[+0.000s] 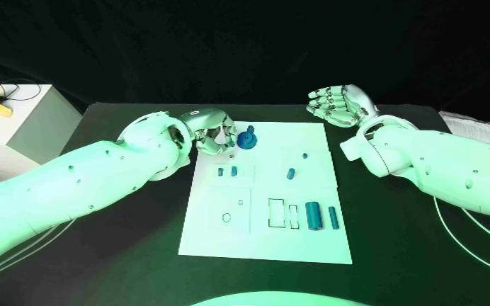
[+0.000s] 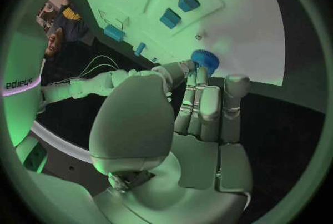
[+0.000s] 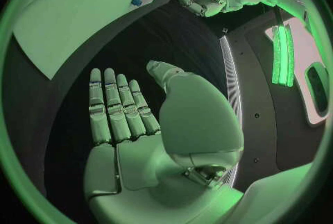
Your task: Assemble the parts on the task board
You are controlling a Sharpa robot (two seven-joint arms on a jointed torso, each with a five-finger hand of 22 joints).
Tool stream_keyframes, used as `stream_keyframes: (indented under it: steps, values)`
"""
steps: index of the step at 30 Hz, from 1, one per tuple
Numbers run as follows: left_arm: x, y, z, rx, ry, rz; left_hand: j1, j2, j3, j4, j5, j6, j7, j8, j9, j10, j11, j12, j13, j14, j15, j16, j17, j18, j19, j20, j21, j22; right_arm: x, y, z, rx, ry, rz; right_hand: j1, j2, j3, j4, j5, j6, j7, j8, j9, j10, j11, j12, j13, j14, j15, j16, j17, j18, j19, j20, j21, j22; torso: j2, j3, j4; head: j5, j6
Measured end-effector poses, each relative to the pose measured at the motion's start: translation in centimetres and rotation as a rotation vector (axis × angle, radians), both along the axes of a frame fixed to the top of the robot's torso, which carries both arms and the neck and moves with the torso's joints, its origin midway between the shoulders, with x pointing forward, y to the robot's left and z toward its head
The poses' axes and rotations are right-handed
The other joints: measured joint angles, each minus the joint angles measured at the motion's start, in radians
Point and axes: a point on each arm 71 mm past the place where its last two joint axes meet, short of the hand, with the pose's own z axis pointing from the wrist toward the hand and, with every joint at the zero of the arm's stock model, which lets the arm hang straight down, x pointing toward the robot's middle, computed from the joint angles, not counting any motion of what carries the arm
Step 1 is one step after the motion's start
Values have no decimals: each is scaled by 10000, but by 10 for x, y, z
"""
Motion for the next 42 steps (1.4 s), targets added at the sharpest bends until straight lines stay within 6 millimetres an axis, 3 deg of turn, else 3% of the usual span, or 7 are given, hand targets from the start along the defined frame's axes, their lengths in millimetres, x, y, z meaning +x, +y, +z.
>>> stream_keyframes:
  steps: [18, 42]
  values:
    - [-3, 8, -21, 296, 580, 195, 0, -1, -27, -27, 0, 34, -34, -4, 10, 14, -15, -36, -9, -39, 39, -1, -51, 0, -39, 36, 0, -39, 0, -1, 0, -3, 6, -8, -50, 50, -24, -24, 0, 0, 0, 0, -10, 0, 0, 0, 1, 0, 0, 0, -41, 0, 0, 0, 0, -31, 15, 0, -19, -1, -34]
    - [-3, 3, -27, 349, 619, 180, 0, -1, -27, -26, 0, 31, -35, -5, 8, 70, 1, -79, -17, -39, 39, -1, -59, 0, -39, 36, -1, -48, -1, 0, 0, 8, 5, 16, -50, 50, -24, -23, 0, 0, 0, 0, -10, 0, 0, 0, 3, 0, 0, 0, -40, 0, 0, 0, 0, -29, 9, 5, -13, -12, -51]
